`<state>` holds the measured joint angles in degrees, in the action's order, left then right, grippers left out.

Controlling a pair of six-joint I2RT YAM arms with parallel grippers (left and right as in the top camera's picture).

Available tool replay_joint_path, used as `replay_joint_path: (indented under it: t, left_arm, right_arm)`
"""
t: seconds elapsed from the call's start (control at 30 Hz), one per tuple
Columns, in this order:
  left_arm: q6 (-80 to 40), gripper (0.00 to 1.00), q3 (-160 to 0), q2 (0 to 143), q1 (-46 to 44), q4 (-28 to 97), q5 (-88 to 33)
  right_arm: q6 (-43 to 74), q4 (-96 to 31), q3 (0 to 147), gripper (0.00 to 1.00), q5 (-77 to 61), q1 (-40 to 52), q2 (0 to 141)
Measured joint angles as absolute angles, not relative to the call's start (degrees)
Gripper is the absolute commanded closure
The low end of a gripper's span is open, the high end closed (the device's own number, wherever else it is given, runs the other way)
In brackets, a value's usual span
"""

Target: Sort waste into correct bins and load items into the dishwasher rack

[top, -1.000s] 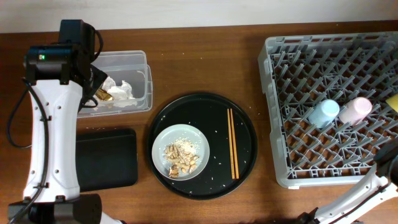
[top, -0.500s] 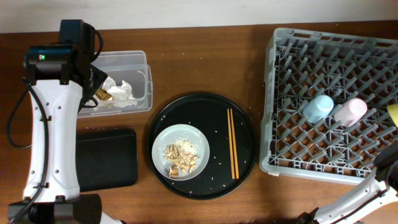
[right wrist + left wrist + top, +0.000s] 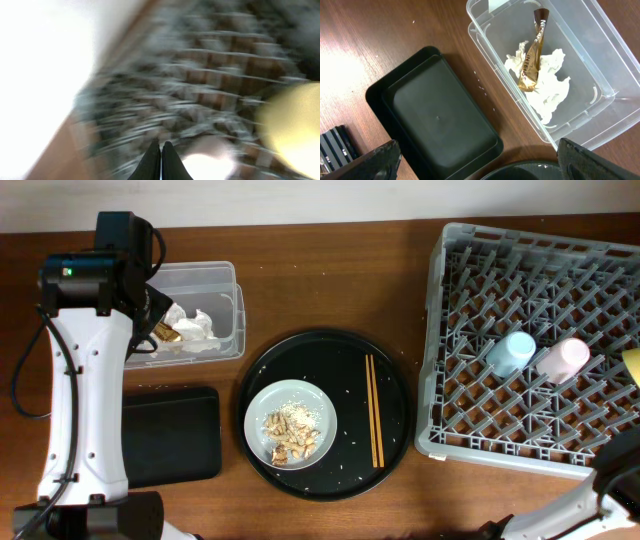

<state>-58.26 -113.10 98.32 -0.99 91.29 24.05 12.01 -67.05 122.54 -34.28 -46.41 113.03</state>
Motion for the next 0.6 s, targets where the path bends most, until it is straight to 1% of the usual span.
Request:
replay_joint_path:
  t: [0.03, 0.1, 0.13, 0.2, 0.27, 0.3, 0.33, 0.47, 0.57, 0.6]
  left_arm:
    - [-58.26, 0.01, -113.10, 98.32, -0.99, 91.29, 24.08]
    - [-58.26, 0.01, -113.10, 98.32, -0.99, 91.29, 24.10]
    - [-58.26, 0.01, -113.10, 98.32, -0.99, 91.29, 24.08]
    - [-58.26, 0.01, -113.10, 98.32, -0.99, 91.29, 24.05]
    - [-58.26, 0.01, -113.10, 98.32, -0.99, 91.29, 24.08]
    - [-58.26, 0.01, -113.10, 98.32, -0.99, 91.29, 24.05]
    - [-58.26, 0.01, -113.10, 98.32, -0.99, 91.29, 24.05]
    - [-58.26, 0.01, -113.10, 98.32, -0.99, 91.26, 24.08]
    - [-58.26, 0.01, -113.10, 98.32, -0.99, 91.29, 24.08]
    - [-58.26, 0.01, -113.10, 98.32, -0.99, 91.29, 24.08]
  right_arm:
    - [12.08, -67.51, 122.54, 0.94, -36.03, -45.87, 112.07]
    - [12.05, -70.74, 122.54, 0.85, -38.35, -42.52, 109.34]
    - [11.99, -72.10, 122.61, 0.83, -37.52, -40.38, 108.79]
    - [11.70, -74.85, 122.65, 0.77, -34.28, -35.18, 108.57]
    - [11.55, -77.71, 122.56, 0.70, -27.38, -27.42, 108.84]
    - [11.70, -79.20, 122.54, 0.58, -23.07, -23.33, 108.88]
    - [11.57, -80.14, 122.54, 0.02, -19.09, -19.00, 108.90]
    - [11.29, -81.45, 122.54, 0.02, -9.21, -6.02, 108.95]
    - [11.29, -81.49, 122.54, 0.00, -7.29, -2.31, 109.25]
    - [11.31, -81.56, 122.54, 0.23, -6.63, -0.91, 109.89]
